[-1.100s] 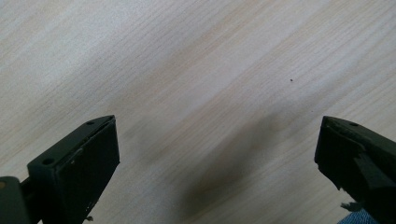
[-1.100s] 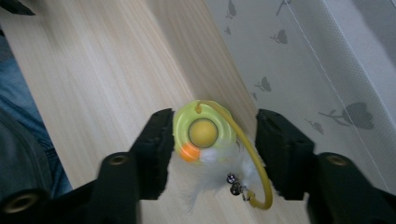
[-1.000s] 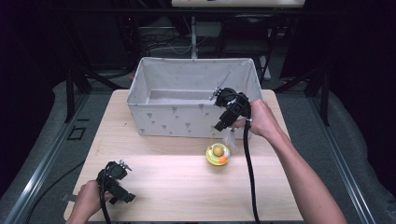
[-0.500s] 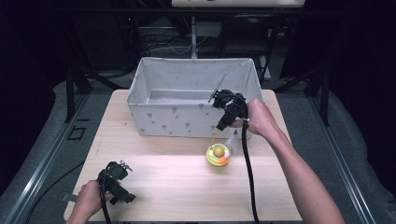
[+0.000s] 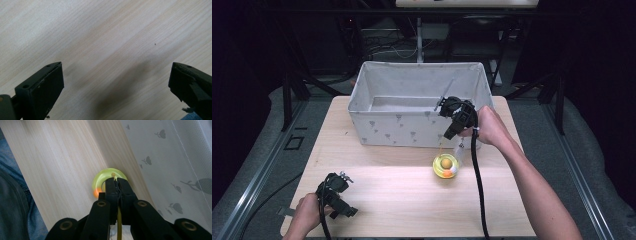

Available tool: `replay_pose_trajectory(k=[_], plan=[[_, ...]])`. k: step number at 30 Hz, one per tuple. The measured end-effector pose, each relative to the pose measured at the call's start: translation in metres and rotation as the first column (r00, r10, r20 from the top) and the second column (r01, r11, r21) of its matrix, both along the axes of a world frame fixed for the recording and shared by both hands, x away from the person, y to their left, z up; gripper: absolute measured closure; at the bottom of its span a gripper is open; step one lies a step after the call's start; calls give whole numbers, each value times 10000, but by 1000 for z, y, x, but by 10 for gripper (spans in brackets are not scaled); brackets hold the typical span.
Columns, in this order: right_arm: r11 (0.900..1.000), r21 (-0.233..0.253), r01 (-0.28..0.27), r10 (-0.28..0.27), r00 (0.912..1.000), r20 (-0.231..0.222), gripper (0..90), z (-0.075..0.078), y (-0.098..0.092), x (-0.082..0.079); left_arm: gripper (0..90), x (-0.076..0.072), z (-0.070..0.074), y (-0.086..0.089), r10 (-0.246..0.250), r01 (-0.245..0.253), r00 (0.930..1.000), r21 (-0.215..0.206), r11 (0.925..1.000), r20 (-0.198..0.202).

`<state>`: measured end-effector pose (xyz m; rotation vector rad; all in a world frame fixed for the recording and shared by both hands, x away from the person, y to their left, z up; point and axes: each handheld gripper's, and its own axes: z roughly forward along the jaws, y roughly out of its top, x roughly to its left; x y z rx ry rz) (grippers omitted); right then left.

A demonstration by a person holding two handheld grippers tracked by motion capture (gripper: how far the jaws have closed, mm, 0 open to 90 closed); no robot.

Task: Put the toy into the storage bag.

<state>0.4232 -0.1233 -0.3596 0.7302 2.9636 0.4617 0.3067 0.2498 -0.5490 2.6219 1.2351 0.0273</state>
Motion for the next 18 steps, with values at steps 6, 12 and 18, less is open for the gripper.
replay_pose_trajectory(k=[6,12,18], plan=[[9998,215,54,-55,10000,49,882,5,-1,-2,2,0,0,0,63,-62,9999,-29,10000,103],[9999,161,9,-13,9997,250,882,20,0,-6,2,0,1,1,56,-55,9997,-43,10000,251],[10000,49,-8,6,9991,430,882,34,3,-10,2,0,2,0,-133,134,9991,-13,9999,401]])
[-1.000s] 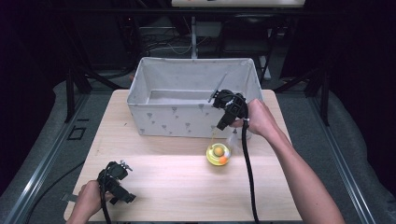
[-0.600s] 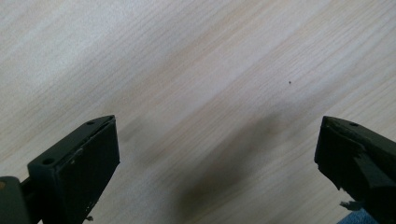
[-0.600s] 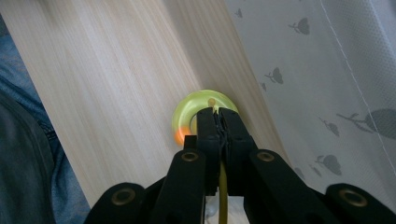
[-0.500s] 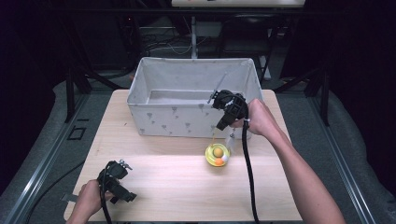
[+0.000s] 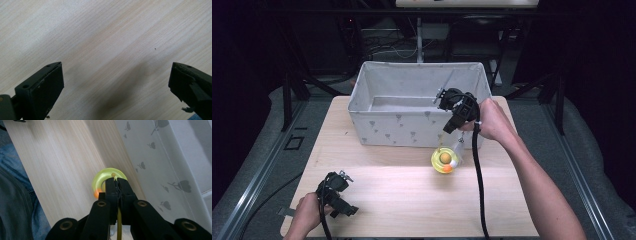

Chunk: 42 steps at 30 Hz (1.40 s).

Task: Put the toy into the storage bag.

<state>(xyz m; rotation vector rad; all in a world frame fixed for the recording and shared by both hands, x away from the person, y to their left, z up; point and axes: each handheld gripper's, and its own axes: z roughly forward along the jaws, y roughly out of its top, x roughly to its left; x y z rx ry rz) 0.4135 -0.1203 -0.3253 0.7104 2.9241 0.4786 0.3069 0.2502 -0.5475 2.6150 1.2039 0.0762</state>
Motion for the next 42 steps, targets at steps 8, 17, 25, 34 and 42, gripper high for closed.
replay_pose_trajectory(k=[8,17,25,34,42], plan=[[9998,188,-10,9,10000,31,882,15,-4,-2,2,2,0,1,-41,46,9994,-138,9999,351],[9999,166,-3,3,10000,9,881,29,-4,-2,2,1,1,-1,-201,203,9992,-53,9998,350],[9997,250,50,-50,10000,22,881,40,-8,-4,2,1,1,-1,-185,188,9991,-65,9998,369],[9992,385,143,-143,9999,-15,881,47,-15,-4,2,2,0,-1,-242,243,9991,-14,9997,334],[9991,414,111,-115,9999,85,881,57,-18,-7,2,2,1,-2,-255,256,9991,-28,9997,350]])
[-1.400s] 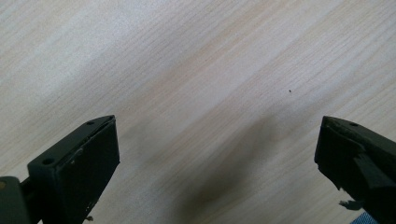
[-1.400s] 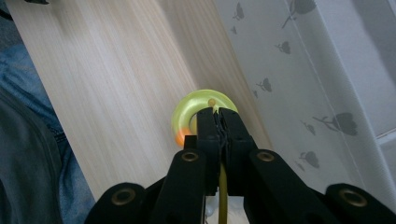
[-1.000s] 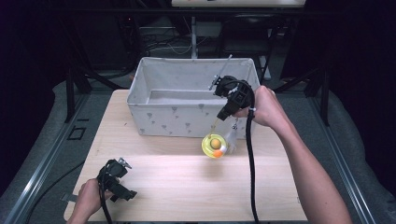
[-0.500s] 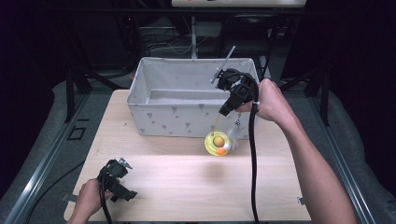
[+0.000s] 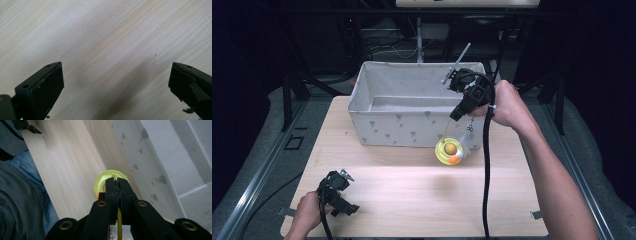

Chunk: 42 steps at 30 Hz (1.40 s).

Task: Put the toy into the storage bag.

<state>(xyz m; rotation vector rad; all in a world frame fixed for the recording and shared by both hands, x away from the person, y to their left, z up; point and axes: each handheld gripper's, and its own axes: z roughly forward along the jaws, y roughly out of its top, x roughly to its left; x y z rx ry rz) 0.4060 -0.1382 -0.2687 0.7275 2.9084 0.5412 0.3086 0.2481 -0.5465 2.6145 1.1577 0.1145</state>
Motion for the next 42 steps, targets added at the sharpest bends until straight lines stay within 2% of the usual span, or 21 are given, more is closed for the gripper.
replay_pose_trajectory(k=[16,42], plan=[[9999,113,-80,79,9999,76,881,17,-1,-2,2,-1,0,0,38,-38,10000,-18,10000,66],[9989,387,-278,261,9988,425,882,73,2,-6,2,-1,0,-1,-51,51,10000,13,10000,46]])
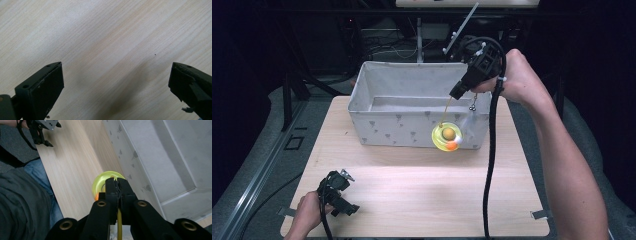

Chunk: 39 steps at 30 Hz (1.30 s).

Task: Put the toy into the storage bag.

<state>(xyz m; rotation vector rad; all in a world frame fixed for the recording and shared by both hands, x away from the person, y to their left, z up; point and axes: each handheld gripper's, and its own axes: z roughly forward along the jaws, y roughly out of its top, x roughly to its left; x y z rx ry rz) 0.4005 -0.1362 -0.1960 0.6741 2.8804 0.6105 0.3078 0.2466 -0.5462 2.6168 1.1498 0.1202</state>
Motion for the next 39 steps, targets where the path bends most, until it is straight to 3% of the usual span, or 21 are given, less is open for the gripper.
replay_pose_trajectory(k=[17,39], plan=[[9993,195,314,-323,9983,476,883,37,1,5,2,0,-1,0,31,-31,9999,-19,10000,-114],[9919,105,1269,-1273,9900,614,883,68,-2,31,2,2,-2,-3,-253,255,9994,58,9997,-216]])
